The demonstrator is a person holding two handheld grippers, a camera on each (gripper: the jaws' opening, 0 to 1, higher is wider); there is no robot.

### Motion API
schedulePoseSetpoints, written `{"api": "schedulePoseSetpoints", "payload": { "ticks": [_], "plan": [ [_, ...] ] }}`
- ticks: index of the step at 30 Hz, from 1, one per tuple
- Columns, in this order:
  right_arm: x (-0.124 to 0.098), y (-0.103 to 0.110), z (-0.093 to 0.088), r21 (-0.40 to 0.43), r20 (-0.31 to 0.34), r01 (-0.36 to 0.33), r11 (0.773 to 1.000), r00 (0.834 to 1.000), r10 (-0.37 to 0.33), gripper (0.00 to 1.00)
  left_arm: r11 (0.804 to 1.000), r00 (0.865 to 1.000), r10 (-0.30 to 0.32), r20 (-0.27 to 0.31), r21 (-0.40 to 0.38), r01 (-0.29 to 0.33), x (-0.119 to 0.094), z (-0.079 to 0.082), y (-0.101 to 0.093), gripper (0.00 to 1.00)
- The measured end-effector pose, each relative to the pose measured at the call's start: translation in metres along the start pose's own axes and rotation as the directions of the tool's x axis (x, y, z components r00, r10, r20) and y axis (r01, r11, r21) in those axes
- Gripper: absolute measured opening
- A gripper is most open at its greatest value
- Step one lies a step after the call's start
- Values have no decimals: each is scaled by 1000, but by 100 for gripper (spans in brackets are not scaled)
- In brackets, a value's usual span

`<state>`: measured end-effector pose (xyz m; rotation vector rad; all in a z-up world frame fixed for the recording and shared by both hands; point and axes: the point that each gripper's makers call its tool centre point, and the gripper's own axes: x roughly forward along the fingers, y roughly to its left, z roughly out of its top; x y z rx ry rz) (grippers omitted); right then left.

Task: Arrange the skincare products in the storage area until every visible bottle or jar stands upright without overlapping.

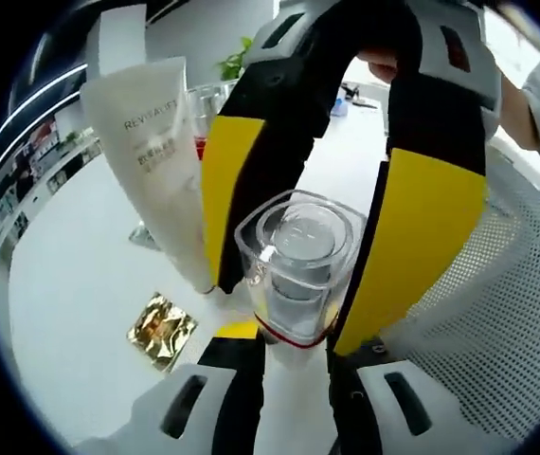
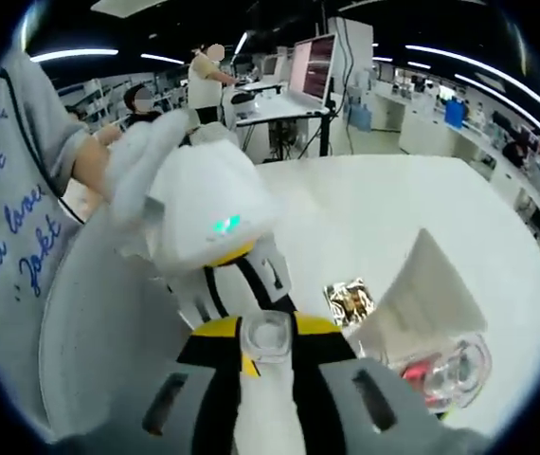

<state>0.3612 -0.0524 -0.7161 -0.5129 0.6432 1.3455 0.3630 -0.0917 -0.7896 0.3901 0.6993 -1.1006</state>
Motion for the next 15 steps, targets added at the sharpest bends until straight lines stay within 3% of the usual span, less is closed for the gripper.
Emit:
{"api": "schedulePoseSetpoints", "payload": {
  "ticks": [15],
  "plan": [
    [6, 2, -11, -12, -24, 2, 1000, 1000, -2, 18, 1000, 1000, 16, -24, 2, -16, 9, -9, -1, 21]
  ]
}}
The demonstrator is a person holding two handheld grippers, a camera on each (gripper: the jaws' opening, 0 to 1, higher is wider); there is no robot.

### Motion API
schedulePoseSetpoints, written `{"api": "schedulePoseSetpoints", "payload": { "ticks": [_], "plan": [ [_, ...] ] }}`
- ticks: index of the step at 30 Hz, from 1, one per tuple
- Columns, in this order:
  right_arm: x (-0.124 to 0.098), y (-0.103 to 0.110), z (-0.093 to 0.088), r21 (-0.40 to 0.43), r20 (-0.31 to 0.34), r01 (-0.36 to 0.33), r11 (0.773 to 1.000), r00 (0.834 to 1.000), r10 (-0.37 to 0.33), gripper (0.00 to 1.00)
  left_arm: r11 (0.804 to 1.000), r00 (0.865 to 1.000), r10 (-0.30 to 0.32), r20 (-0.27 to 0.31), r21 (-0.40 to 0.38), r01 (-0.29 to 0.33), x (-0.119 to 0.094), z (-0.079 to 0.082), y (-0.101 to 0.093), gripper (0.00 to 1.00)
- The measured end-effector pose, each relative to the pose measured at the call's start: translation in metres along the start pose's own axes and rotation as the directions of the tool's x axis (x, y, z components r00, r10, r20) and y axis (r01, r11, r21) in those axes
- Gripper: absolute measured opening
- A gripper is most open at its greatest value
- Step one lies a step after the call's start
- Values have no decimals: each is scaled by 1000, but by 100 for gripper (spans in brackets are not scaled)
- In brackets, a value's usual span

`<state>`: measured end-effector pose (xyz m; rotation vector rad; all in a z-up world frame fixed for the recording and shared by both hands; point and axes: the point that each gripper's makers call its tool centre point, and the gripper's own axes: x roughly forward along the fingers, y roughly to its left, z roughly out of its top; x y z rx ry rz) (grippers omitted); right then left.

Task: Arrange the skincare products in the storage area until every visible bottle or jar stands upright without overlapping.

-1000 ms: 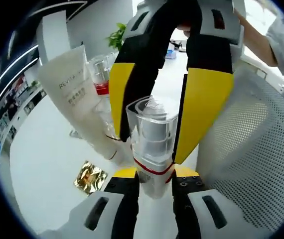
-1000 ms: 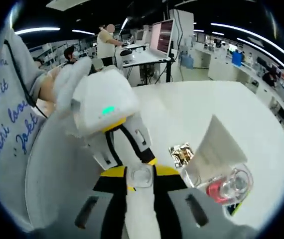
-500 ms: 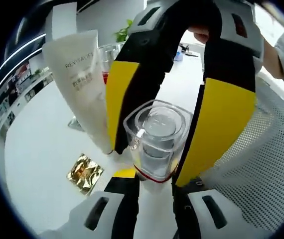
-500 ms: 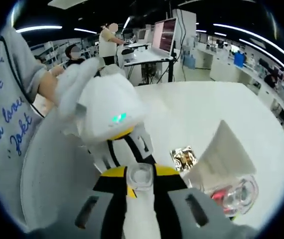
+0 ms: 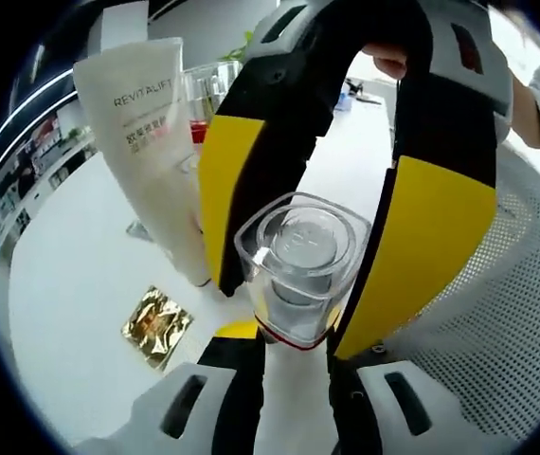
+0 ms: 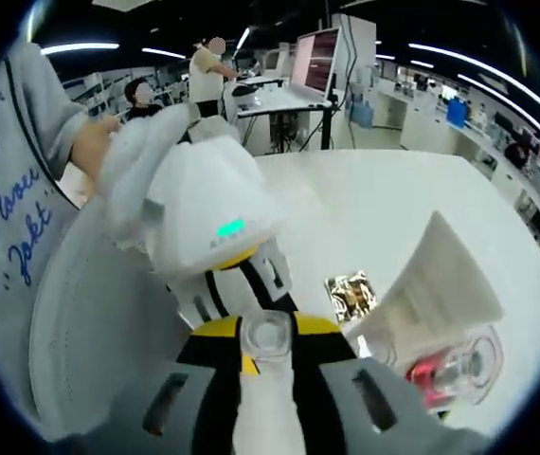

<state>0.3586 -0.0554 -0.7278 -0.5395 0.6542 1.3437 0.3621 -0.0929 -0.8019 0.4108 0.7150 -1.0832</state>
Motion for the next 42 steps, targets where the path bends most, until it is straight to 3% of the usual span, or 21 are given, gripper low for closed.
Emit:
{"api": "schedulePoseSetpoints", "payload": {
  "ticks": [12, 26, 29, 32, 36, 42],
  "plan": [
    [5, 2, 1, -16, -5, -2, 1000, 1000, 2, 19, 999, 1000, -2, 3, -38, 2, 2, -2, 1, 22],
    [4, 4, 1, -3, 24, -12, 1000, 1000, 12, 20, 1000, 1000, 14, -28, 2, -14, 0, -7, 6, 30],
    [6, 2, -8, -22, -14, 6, 1000, 1000, -6, 22, 1000, 1000, 9, -28, -3, -9, 1, -7, 5, 30],
    [4, 3, -8, -18, -7, 8, 1000, 1000, -8, 27, 1000, 999, 15, -42, 8, -15, 0, -10, 6, 31],
    [-4, 3, -5, -19, 4, 28, 999, 1000, -28, 25, 1000, 999, 24, -43, 11, -24, -1, -10, 8, 31],
    [-11, 4, -20, 6, -21, 42, 999, 999, -42, 23, 1000, 998, 19, -65, 17, -18, -2, -14, 9, 31]
  ]
}}
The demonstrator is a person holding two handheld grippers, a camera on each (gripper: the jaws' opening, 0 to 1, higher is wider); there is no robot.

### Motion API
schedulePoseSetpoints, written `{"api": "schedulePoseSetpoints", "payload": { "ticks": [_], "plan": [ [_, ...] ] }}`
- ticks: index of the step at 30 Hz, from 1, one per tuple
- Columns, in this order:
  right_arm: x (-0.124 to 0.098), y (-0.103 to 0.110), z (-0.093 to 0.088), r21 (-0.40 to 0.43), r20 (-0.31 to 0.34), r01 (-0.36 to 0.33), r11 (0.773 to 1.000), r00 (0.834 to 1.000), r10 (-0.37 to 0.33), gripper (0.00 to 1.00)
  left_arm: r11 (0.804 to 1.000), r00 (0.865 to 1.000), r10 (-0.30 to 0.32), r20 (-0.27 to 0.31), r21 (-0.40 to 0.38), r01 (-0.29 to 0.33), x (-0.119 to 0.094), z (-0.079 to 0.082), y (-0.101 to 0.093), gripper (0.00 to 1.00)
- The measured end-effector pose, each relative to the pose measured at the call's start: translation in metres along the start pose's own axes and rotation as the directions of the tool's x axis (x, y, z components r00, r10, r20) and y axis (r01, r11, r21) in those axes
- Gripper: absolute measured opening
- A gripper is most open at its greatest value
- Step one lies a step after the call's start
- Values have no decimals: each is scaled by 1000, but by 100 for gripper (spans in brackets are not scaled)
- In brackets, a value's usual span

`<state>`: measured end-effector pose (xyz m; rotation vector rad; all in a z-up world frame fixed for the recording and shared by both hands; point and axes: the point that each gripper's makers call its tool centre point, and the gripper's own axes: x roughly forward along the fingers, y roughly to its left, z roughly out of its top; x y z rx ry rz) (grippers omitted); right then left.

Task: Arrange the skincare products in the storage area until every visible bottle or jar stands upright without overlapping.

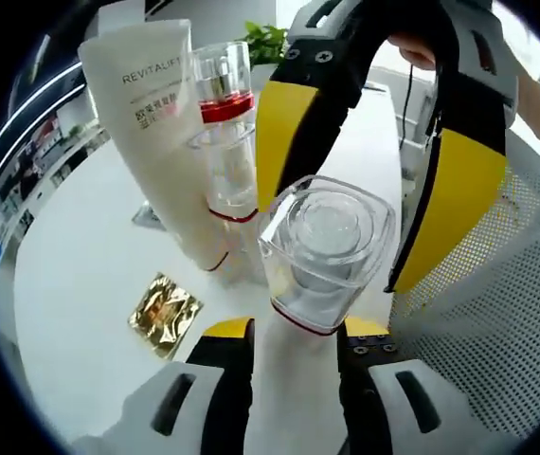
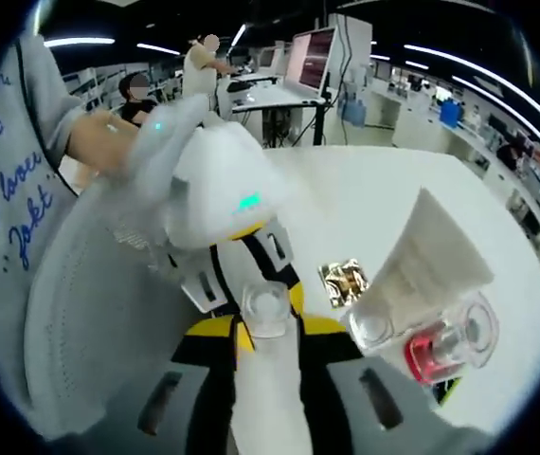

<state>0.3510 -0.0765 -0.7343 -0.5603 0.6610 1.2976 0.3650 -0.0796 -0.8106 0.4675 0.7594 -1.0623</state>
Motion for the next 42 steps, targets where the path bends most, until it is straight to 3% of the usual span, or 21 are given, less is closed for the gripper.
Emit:
{"api": "schedulePoseSetpoints", "payload": {
  "ticks": [9, 16, 42],
  "plan": [
    [9, 0, -30, 72, -50, 6, 997, 999, -3, 21, 999, 999, -28, -34, -17, 28, -3, -8, -5, 31],
    [16, 2, -38, 124, -58, -2, 992, 998, 10, 19, 999, 999, -35, -34, -32, 34, -5, -9, -8, 26],
    [32, 2, -38, 261, -3, 30, 965, 1000, -30, 15, 999, 996, -52, -77, 9, 53, -10, -6, -6, 16]
  ]
}}
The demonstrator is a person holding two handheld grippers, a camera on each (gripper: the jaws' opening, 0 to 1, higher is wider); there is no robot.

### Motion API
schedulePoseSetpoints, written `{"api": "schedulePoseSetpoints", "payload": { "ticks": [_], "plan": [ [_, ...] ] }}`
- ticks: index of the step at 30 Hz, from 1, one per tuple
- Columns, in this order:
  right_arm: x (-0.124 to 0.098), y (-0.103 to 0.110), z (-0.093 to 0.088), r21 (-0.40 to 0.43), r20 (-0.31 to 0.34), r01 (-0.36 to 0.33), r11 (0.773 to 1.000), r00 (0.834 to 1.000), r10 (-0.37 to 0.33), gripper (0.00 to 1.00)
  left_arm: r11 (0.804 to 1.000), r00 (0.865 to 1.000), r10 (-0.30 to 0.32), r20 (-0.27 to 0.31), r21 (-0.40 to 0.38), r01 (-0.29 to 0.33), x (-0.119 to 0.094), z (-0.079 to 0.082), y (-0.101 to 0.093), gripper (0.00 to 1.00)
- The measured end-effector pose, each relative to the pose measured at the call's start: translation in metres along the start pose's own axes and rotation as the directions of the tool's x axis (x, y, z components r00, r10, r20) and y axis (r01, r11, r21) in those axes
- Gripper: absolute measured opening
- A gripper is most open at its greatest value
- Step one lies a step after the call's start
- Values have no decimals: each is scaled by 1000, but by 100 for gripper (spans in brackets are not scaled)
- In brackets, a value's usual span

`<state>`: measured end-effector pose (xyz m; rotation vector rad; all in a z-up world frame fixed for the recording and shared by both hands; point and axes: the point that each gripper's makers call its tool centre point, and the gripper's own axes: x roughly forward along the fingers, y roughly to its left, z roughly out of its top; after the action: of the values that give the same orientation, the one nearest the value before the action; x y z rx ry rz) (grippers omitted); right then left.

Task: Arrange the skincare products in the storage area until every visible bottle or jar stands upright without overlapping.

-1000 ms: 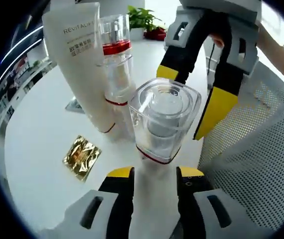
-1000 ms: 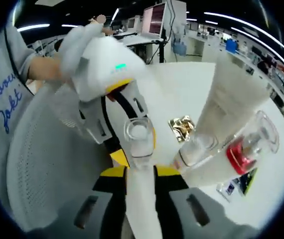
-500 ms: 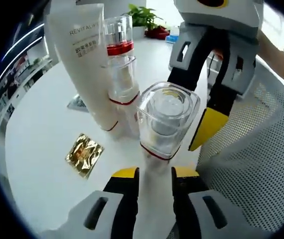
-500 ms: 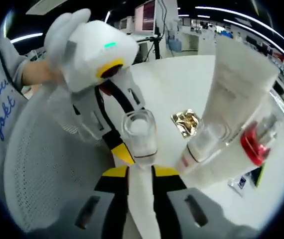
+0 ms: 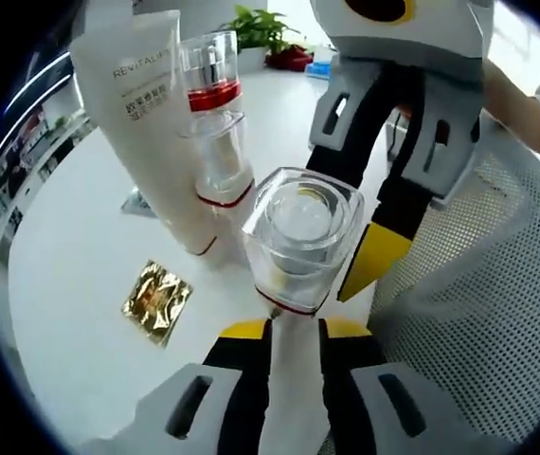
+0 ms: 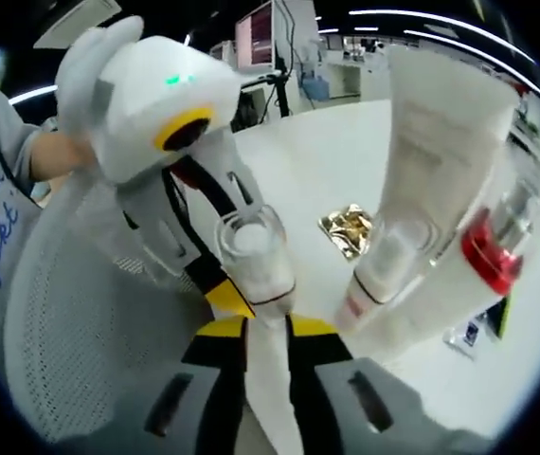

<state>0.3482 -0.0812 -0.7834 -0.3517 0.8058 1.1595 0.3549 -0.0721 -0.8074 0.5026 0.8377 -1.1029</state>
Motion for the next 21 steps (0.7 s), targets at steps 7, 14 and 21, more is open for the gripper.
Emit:
{"api": "schedulePoseSetpoints", "payload": {
  "ticks": [7, 14, 21],
  "plan": [
    [2, -3, -5, 19, -1, 12, 1000, 1000, -12, 15, 1000, 1000, -4, -7, 3, 5, 2, 1, -1, 14],
    [3, -4, -11, 40, -2, 23, 999, 1000, -23, 15, 1000, 1000, -16, -13, 5, 16, 5, 1, -3, 12],
    [-2, -8, -16, 57, -6, 43, 997, 999, -43, 15, 1000, 1000, -21, -8, 12, 21, 9, 8, -5, 11]
  ]
}}
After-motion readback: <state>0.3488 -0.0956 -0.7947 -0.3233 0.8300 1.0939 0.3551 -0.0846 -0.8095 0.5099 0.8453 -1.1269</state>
